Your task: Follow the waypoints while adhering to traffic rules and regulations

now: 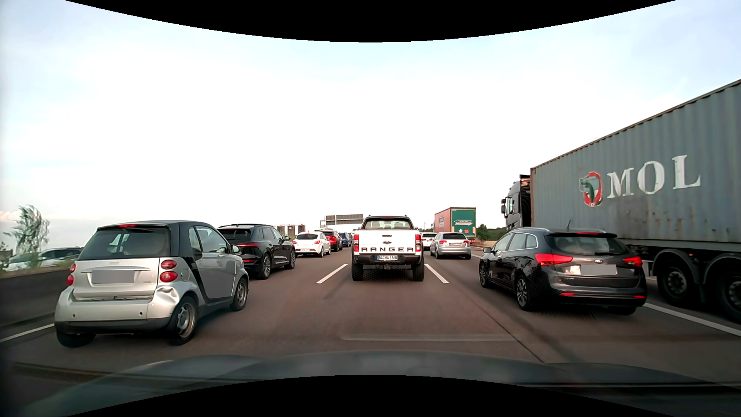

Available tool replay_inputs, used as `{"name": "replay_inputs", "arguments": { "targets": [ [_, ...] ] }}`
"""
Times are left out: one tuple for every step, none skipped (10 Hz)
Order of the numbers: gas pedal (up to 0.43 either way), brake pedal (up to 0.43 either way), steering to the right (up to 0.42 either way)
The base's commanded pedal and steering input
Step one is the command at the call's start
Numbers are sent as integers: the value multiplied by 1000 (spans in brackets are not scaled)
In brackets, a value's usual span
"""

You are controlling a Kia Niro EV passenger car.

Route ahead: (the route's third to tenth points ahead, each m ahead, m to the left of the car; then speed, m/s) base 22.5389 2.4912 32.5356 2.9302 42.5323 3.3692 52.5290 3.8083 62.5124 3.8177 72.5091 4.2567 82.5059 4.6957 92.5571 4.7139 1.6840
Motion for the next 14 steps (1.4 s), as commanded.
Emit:
{"name": "replay_inputs", "arguments": {
  "targets": [
    [47,0,-6],
    [47,0,-6],
    [47,0,-6],
    [47,0,-6],
    [59,0,-6],
    [59,0,-6],
    [67,0,-6],
    [67,0,-5],
    [67,0,-6],
    [67,0,-5],
    [67,0,-6],
    [67,0,-5],
    [67,0,-5],
    [67,0,-5]
  ]
}}
